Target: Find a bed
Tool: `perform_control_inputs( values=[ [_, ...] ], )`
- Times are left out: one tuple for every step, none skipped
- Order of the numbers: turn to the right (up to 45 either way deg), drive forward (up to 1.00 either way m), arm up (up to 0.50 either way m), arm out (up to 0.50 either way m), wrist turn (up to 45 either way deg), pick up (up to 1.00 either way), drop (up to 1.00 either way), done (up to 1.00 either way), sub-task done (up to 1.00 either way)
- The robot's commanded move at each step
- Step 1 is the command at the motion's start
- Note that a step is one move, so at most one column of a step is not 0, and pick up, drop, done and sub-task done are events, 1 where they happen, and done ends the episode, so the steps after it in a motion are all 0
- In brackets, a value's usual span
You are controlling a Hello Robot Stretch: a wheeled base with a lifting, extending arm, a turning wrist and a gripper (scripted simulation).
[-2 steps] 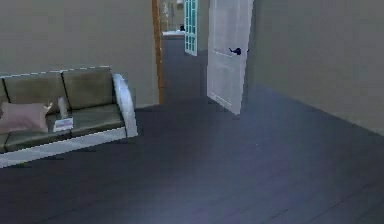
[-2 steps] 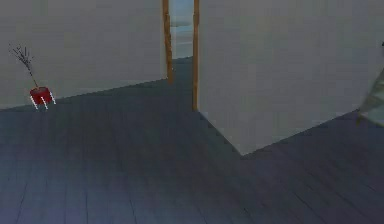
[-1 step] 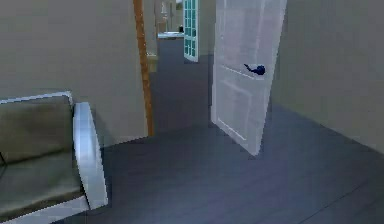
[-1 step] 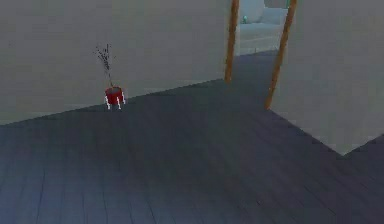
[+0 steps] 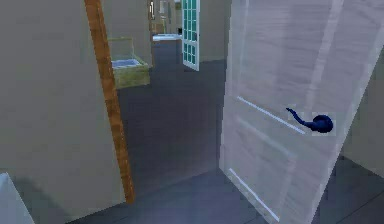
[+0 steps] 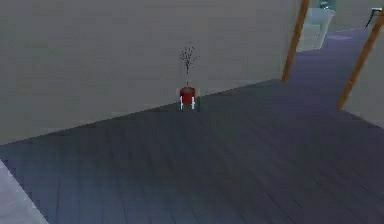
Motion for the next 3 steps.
perform_control_inputs(
  values=[
    [0.0,0.65,0.00,0.00,0.0,0.00,0.00,0.00,0.00],
    [-3.0,0.00,0.00,0.00,0.0,0.00,0.00,0.00,0.00],
    [-3.0,0.00,0.00,0.00,0.0,0.00,0.00,0.00,0.00]
  ],
)
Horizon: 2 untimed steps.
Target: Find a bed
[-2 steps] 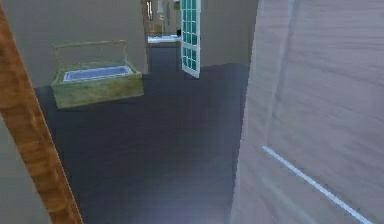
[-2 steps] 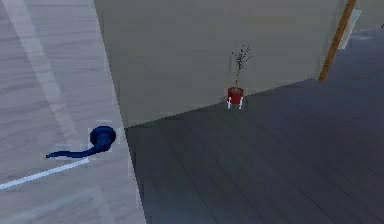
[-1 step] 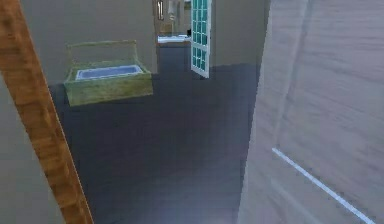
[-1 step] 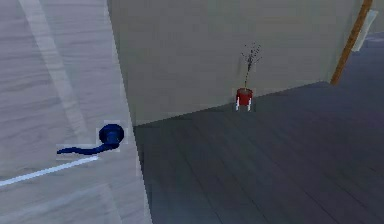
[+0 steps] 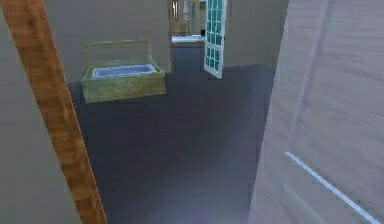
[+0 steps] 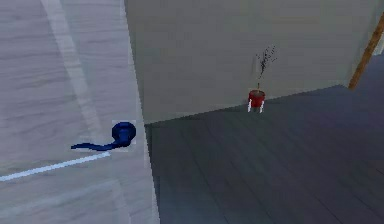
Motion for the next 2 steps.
perform_control_inputs(
  values=[
    [0.0,1.00,0.00,0.00,0.0,0.00,0.00,0.00,0.00],
    [0.0,1.00,0.00,0.00,0.0,0.00,0.00,0.00,0.00]
  ],
)
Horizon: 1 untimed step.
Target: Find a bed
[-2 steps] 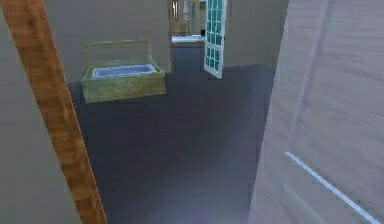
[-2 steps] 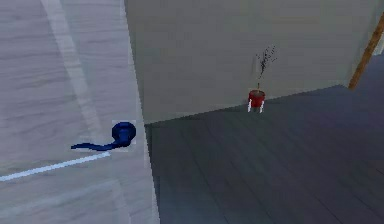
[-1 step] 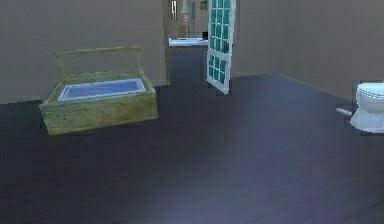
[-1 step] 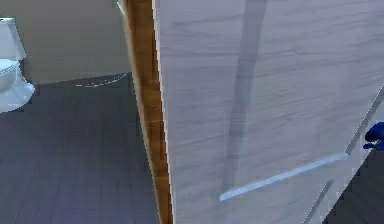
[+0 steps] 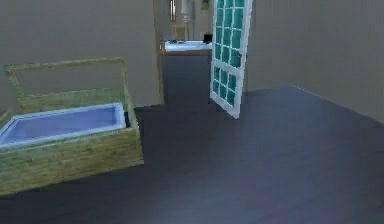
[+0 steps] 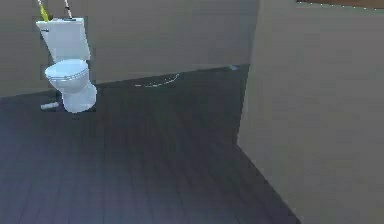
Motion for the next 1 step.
perform_control_inputs(
  values=[
    [0.0,1.00,0.00,0.00,0.0,0.00,0.00,0.00,0.00]
  ],
)
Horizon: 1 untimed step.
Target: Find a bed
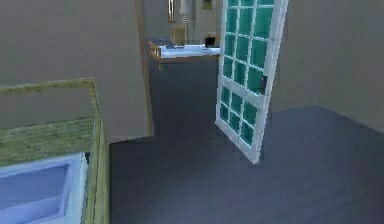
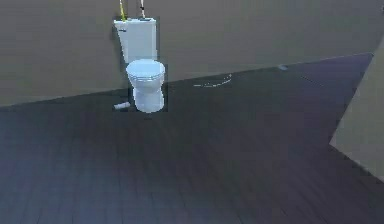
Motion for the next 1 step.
perform_control_inputs(
  values=[
    [0.0,1.00,0.00,0.00,0.0,0.00,0.00,0.00,0.00]
  ],
)
